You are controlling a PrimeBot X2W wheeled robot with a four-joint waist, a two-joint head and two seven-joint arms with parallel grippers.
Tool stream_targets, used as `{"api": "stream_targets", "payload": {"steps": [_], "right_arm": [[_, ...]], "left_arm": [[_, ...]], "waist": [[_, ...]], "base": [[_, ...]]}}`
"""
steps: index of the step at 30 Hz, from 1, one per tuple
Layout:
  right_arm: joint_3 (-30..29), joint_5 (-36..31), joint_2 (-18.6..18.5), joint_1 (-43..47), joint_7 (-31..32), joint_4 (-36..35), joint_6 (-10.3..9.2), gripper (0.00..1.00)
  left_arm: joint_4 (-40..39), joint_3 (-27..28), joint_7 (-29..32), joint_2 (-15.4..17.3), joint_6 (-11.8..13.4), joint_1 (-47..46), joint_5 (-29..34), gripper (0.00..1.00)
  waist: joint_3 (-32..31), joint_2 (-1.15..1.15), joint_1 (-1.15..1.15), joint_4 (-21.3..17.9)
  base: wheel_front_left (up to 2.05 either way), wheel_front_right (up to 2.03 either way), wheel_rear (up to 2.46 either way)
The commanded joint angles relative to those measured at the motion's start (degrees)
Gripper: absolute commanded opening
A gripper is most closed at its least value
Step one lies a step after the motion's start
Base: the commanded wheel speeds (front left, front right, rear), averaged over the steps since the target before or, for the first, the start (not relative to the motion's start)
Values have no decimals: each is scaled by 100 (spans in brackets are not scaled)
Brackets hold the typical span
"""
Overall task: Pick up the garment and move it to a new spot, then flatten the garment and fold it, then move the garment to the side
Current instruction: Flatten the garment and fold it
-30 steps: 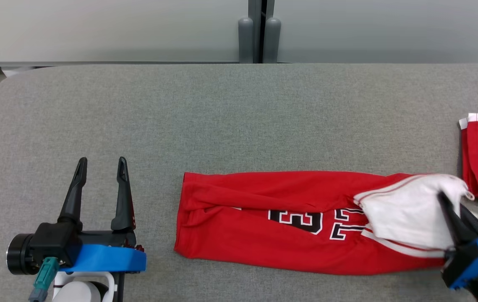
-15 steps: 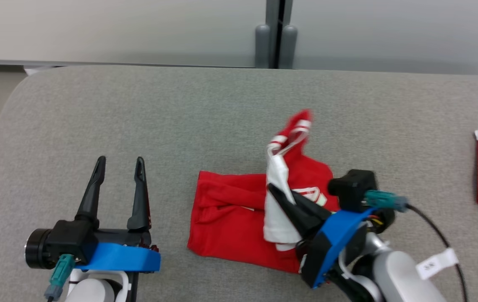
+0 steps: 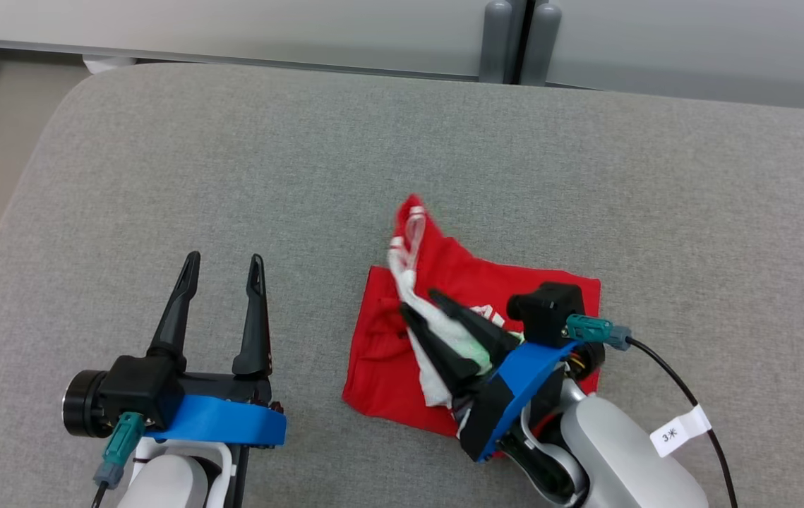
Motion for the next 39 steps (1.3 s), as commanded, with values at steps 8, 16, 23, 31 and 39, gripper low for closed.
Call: {"api": "stream_targets", "payload": {"steps": [8,16,23,31,39], "right_arm": [[-4,-216,-261,-350,-1162,-524,1,100],[-1493,-742,-865,494,-1327,-1311,1,100],[-2798,-1115,-903,1717,-1002,-2079,1,100],[-3385,-1310,-590,2457,-735,-2733,1,100],[-3468,-1410,-531,2495,-645,-2886,1,100]], "left_arm": [[81,129,-23,29,-28,104,116,100],[76,178,5,144,75,293,162,100],[3,213,126,277,132,388,146,100],[-68,239,248,399,165,468,101,100],[-130,251,312,451,185,487,63,100]], "waist": [[-220,0,0,-287],[-390,0,0,-650],[-398,0,0,-927],[-370,0,0,-1093],[-328,0,0,-1098]], "base": [[0,0,0],[0,0,0],[0,0,0],[0,0,0],[0,0,0]]}}
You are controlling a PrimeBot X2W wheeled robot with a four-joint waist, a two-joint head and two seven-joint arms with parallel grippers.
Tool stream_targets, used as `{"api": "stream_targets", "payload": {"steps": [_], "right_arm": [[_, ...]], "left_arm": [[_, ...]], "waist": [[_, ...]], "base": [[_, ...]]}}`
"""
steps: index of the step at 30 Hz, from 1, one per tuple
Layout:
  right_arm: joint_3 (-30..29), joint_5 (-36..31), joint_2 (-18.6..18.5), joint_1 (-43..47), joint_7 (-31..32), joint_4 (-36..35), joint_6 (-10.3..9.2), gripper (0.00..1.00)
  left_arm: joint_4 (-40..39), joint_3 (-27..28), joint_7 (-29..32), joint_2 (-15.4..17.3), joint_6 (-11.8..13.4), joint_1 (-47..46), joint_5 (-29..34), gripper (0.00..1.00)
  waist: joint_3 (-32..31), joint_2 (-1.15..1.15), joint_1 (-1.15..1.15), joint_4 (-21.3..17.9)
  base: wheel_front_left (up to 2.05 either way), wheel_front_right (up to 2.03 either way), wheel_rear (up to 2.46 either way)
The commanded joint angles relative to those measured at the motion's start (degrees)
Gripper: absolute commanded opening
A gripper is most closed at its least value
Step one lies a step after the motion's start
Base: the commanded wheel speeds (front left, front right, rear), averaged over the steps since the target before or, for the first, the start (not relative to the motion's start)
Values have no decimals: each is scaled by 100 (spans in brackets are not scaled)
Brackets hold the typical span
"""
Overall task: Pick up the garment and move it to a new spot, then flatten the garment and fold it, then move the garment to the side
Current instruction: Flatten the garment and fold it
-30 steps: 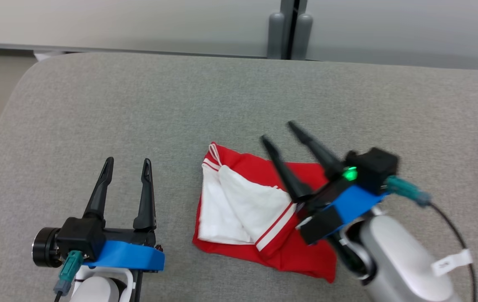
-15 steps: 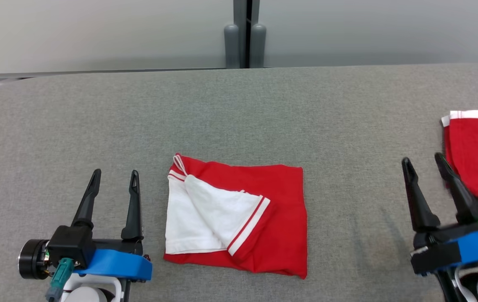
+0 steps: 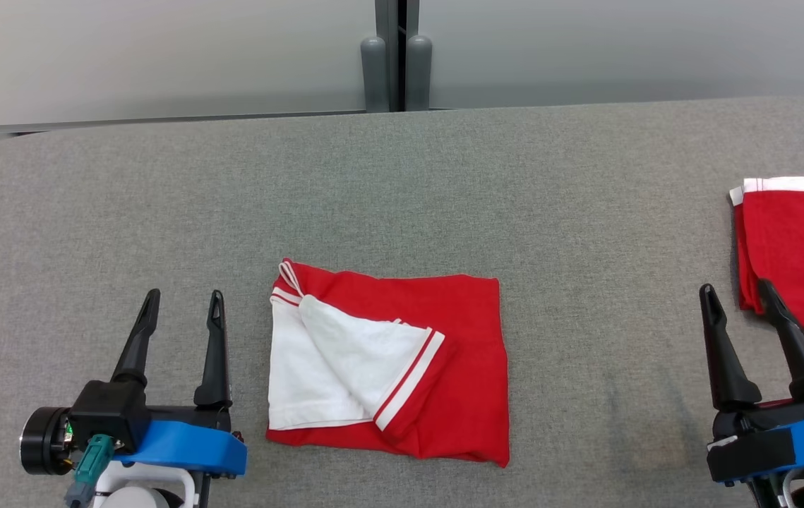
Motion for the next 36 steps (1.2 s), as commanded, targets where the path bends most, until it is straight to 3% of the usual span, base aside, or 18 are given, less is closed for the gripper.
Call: {"api": "stream_targets", "payload": {"steps": [1,2,3,4,7,13,21,26,36], "right_arm": [[-9,-42,17,15,5,-25,0,100],[33,-64,12,-10,45,-11,0,100],[78,-77,23,-46,66,23,0,29],[163,-79,36,-95,110,84,0,0],[620,58,50,-344,166,467,0,0],[1926,422,213,-1059,5,1919,0,0],[2920,932,410,-1869,-294,3428,0,0],[3565,1264,490,-2259,-420,3744,0,0],[5140,1749,523,-2554,-442,3707,0,0]], "left_arm": [[-21,21,11,17,6,9,3,100],[-25,15,11,16,12,-2,0,100],[-34,8,15,17,16,-20,-1,100],[-41,6,14,19,20,-41,-1,100],[-60,2,2,19,28,-117,12,100],[-21,-26,-49,-19,17,-247,16,100],[76,-92,-139,-117,-16,-390,-1,100],[119,-122,-170,-159,-28,-424,-18,100],[222,-148,-234,-227,-33,-444,-55,100]], "waist": [[7,0,0,9],[16,0,0,18],[32,0,0,29],[48,0,0,37],[125,0,0,68],[280,0,0,217],[389,0,0,441],[414,0,0,503],[370,0,0,587]], "base": [[0,0,0],[0,0,0],[0,0,0],[0,0,0],[0,0,0],[0,0,0],[0,0,0],[0,0,0],[0,0,0]]}}
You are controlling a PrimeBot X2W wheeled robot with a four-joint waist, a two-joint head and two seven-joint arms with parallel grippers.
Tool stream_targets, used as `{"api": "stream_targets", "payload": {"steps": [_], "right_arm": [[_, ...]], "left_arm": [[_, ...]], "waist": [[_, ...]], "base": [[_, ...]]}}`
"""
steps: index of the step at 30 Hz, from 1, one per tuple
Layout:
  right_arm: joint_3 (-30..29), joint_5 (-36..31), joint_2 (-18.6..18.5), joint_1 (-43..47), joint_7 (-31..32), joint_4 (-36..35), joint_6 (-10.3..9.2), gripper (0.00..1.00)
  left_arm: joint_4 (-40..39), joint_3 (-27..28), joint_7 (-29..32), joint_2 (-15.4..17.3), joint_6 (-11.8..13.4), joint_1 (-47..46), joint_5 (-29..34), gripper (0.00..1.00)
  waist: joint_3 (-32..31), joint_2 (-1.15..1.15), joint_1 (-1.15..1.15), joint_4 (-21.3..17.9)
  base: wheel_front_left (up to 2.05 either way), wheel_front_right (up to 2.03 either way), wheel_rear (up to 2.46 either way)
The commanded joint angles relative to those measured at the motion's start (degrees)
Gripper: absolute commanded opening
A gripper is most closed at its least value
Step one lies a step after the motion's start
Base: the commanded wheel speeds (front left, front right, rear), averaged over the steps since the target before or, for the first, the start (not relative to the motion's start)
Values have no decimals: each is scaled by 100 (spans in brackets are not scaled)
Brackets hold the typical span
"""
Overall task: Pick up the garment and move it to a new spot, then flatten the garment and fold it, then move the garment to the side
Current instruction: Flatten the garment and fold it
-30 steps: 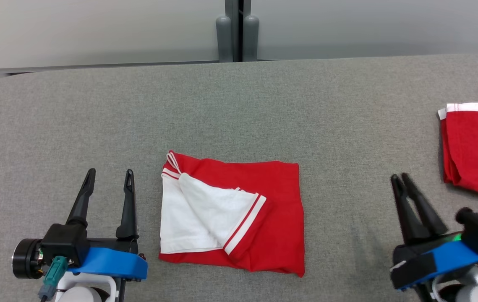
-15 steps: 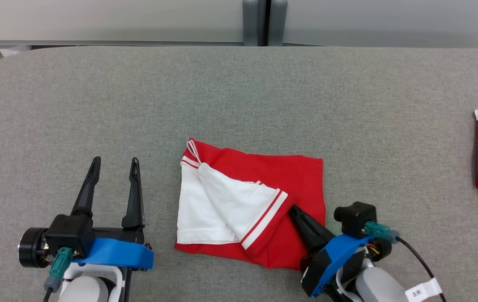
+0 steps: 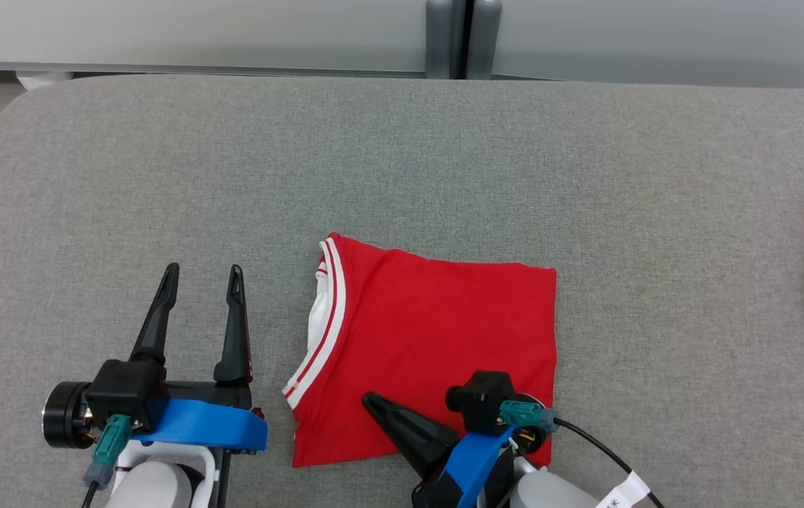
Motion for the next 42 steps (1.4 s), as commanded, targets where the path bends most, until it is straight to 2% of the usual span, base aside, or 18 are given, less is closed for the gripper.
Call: {"api": "stream_targets", "payload": {"steps": [1,4,8,9,10,11,12,19,24,33,42], "right_arm": [[90,102,-8,-118,-121,39,0,0],[-119,126,-84,-197,-437,47,0,0],[-874,-52,-286,-72,-737,-113,0,0],[-874,-52,-286,-72,-737,-113,0,0],[-1132,-133,-356,-9,-773,-183,0,26],[-1386,-206,-428,78,-794,-273,0,44],[-1679,-306,-521,173,-817,-371,0,100],[-3657,-988,-874,1138,-778,-1227,0,100],[-4428,-1370,-760,1888,-360,-1968,0,100],[-4830,-1722,-533,2853,343,-3148,0,100],[-5013,-1851,-343,3254,673,-3749,0,100]], "left_arm": [[30,5,-45,-15,-6,-46,-35,100],[61,16,-53,-15,10,2,-39,100],[87,34,-74,26,34,118,-43,100],[87,34,-74,26,34,118,-43,100],[93,43,-77,42,45,153,-48,100],[96,47,-80,54,55,185,-52,100],[97,44,-82,67,62,214,-51,100],[119,21,-45,198,80,438,-29,100],[141,5,-27,262,83,663,-88,100],[152,-35,65,380,105,1071,-164,100],[167,-4,115,396,138,1241,-302,100]], "waist": [[-24,0,0,10],[-84,0,0,-3],[-227,0,0,-70],[-227,0,0,-70],[-269,0,0,-95],[-306,0,0,-120],[-346,0,0,-141],[-703,0,0,-277],[-978,0,0,-397],[-1378,0,0,-479],[-1496,0,0,-493]], "base": [[0,0,0],[0,0,0],[0,0,0],[0,0,0],[0,0,0],[0,0,0],[0,0,0],[0,0,0],[0,0,0],[0,0,0],[0,0,0]]}}
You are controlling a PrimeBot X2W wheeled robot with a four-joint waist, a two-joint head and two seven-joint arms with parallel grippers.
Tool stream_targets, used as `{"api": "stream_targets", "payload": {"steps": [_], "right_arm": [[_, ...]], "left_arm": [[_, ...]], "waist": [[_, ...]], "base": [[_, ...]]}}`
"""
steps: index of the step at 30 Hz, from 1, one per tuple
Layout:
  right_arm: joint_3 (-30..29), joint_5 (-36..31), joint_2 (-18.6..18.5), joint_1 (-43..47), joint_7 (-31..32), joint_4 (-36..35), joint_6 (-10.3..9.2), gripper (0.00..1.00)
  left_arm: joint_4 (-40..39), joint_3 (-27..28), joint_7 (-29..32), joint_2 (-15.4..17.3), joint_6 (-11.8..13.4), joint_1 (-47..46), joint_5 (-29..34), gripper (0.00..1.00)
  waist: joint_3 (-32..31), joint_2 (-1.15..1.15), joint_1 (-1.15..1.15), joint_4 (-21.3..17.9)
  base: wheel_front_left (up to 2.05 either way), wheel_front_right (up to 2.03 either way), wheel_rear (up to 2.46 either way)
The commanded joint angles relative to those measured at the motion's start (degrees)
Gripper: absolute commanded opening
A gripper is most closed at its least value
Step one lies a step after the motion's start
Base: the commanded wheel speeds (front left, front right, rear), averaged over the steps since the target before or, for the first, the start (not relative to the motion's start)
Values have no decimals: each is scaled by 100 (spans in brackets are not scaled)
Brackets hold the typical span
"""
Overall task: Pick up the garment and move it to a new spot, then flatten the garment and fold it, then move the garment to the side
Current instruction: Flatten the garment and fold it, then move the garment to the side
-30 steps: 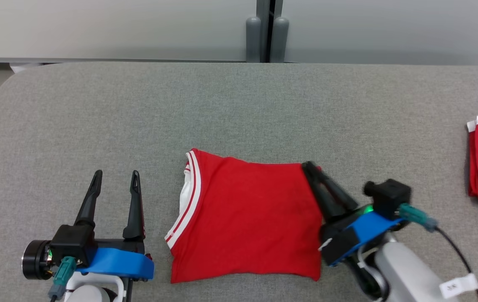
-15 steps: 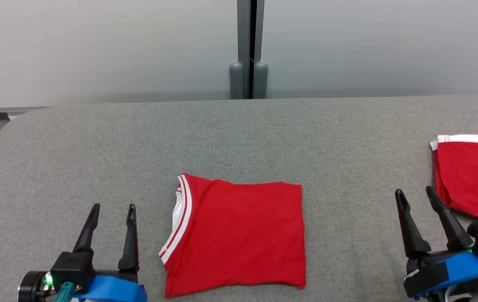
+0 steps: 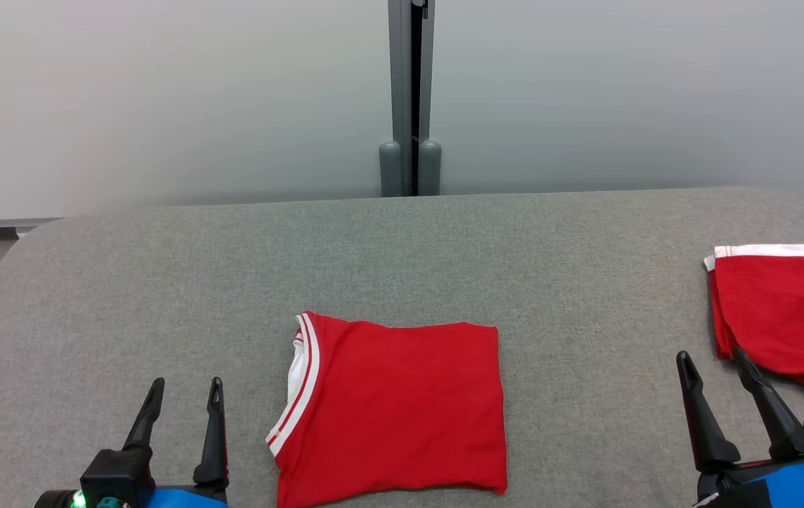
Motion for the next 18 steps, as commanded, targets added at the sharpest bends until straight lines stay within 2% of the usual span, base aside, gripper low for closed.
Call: {"api": "stream_targets", "payload": {"steps": [1,18], "right_arm": [[-38,-37,40,112,38,-65,0,100],[-94,-70,156,192,122,-191,0,100]], "left_arm": [[13,29,3,31,27,62,-28,100],[78,-1,5,59,22,32,-125,100]], "waist": [[-4,0,0,-3],[-25,0,0,-18]], "base": [[0,0,0],[0,0,0]]}}
